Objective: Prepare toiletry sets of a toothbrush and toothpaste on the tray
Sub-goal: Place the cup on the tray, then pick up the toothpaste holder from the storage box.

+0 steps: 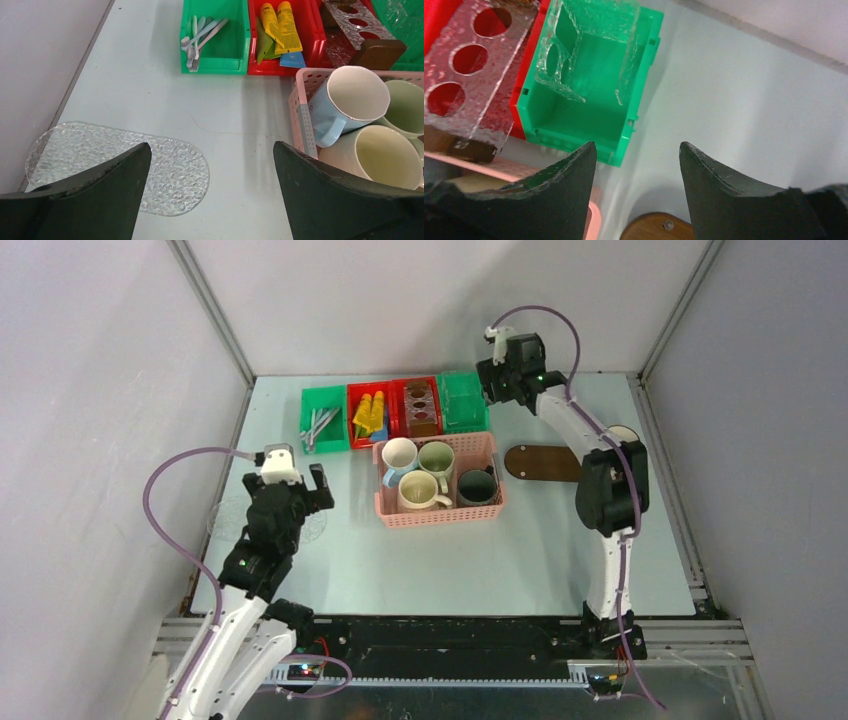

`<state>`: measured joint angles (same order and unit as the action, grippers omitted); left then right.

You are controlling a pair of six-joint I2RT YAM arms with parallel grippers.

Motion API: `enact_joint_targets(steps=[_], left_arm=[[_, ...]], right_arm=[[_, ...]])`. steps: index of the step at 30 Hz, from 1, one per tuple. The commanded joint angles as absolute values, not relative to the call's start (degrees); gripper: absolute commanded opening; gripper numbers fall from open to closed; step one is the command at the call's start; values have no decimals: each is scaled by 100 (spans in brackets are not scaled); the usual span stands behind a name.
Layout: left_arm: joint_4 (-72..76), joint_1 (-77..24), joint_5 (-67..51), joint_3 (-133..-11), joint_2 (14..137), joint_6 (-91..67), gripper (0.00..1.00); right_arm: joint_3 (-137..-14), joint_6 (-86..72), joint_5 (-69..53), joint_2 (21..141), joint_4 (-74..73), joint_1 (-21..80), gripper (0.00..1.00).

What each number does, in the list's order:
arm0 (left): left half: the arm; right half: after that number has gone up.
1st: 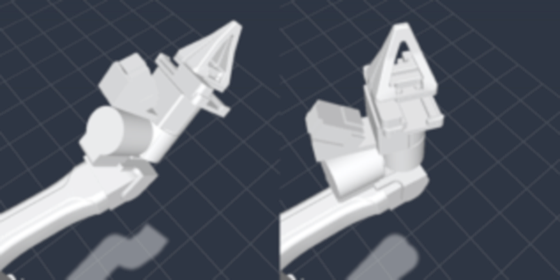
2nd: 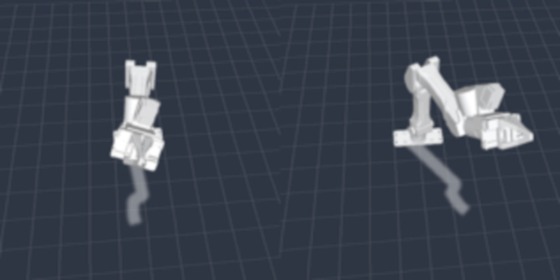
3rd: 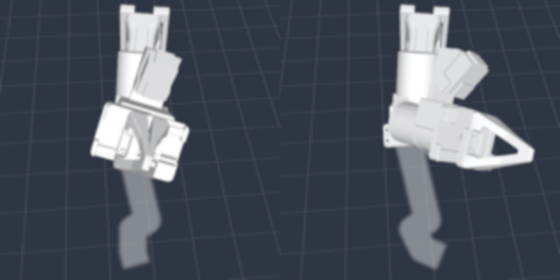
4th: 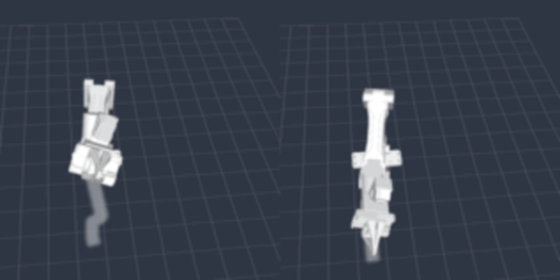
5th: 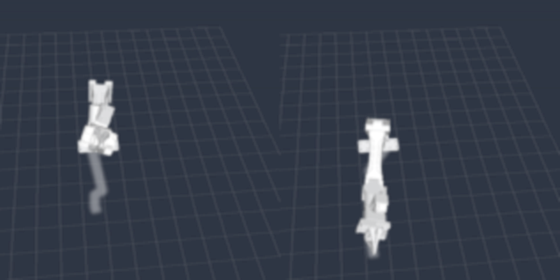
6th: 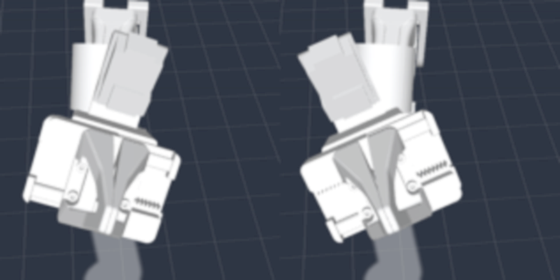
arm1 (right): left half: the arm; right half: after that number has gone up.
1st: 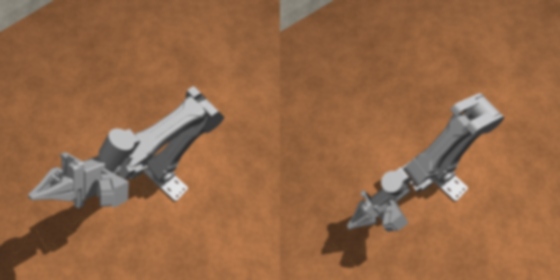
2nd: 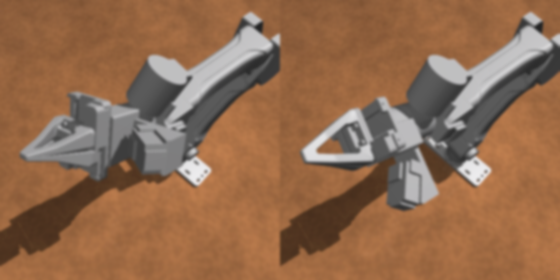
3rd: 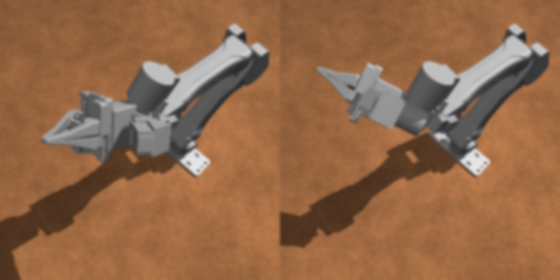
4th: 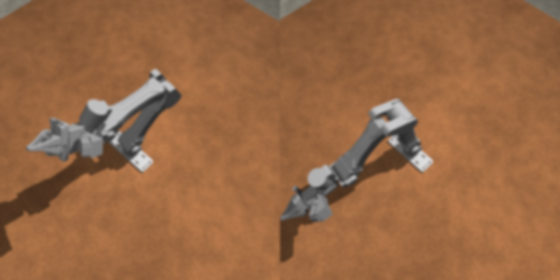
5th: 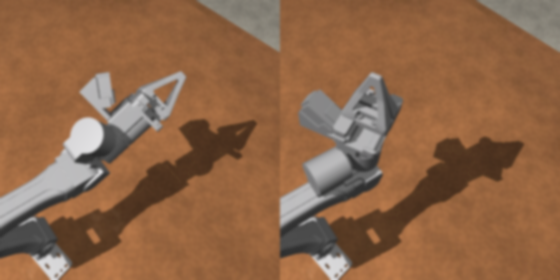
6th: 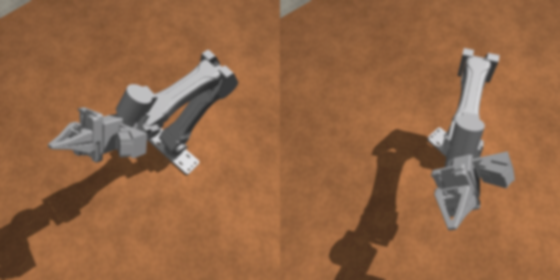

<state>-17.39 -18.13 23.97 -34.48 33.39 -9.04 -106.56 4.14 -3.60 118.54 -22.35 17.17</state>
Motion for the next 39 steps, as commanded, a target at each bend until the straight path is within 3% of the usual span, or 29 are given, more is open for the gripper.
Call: enact_joint_targets(steps=[1, 17, 21, 23, 25, 31, 39], left_arm=[[-1673, -1801, 2512, -3454, 3399, -1014, 100], [-1669, -1854, 2458, -3469, 3723, -1020, 100], [-1677, -1866, 2446, -3463, 3744, -1011, 100], [-1684, -1869, 2441, -3459, 3743, -1006, 100], [-1680, -1876, 2431, -3459, 3737, -1004, 100], [-1673, -1877, 2384, -3454, 3717, -978, 100], [-1610, -1879, 2228, -3428, 3571, -945, 100]], right_arm=[[-11145, 159, -146, 12287, -1556, 1869, 64], [-12149, -280, -53, 13750, -916, 2083, 48], [-12240, -332, -45, 13904, -870, 2089, 36], [-12236, -360, -33, 13915, -847, 2090, 24], [-12215, -410, -28, 13876, -847, 2087, 14], [-11792, -477, -1, 13342, -604, 2096, 0], [-11069, -502, 206, 12287, -246, 2091, 0]])
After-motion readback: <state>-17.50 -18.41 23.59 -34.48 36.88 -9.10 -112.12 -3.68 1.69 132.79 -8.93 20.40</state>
